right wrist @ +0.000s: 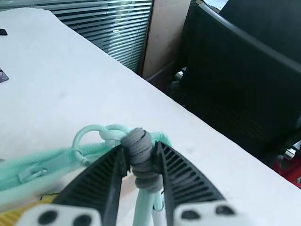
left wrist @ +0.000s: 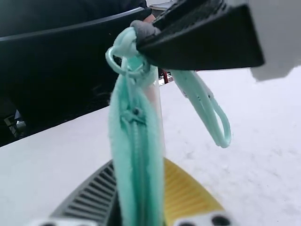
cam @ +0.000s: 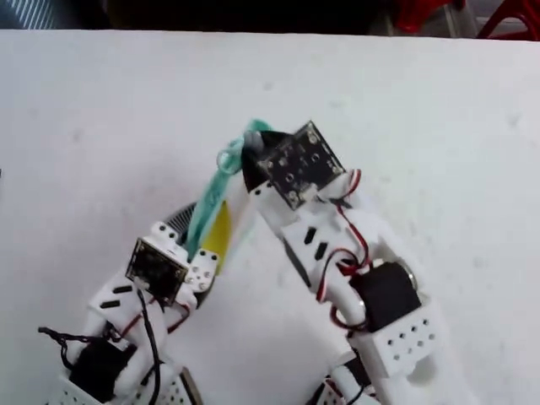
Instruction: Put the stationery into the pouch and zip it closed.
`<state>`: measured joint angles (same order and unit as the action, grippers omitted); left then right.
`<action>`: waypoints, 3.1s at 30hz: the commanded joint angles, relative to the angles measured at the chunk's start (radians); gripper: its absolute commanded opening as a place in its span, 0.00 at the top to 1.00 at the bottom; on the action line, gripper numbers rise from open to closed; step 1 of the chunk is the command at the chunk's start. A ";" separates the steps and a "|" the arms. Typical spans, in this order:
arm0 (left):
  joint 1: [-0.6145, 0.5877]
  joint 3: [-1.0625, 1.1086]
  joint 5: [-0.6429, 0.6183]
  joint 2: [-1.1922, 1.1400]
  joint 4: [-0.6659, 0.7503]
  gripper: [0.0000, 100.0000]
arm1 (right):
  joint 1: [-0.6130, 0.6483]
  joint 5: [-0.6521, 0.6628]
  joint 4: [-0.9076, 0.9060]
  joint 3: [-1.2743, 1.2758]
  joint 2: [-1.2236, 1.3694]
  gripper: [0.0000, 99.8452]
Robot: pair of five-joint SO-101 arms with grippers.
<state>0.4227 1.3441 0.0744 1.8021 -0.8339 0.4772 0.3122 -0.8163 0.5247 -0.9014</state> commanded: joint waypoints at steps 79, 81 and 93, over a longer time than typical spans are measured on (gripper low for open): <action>0.002 -0.008 0.048 -0.005 -0.109 0.98 | -0.595 0.077 0.341 -0.361 0.702 0.98; 0.002 -0.008 0.048 -0.005 -0.109 0.98 | -0.599 0.077 0.348 -0.361 0.707 0.98; 0.001 -0.005 0.048 -0.005 -0.104 0.98 | -0.562 0.057 0.239 -0.362 0.653 0.93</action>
<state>0.4196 1.3334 0.1112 1.8036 -0.8723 0.1473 0.3828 -0.5508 0.2424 -0.2524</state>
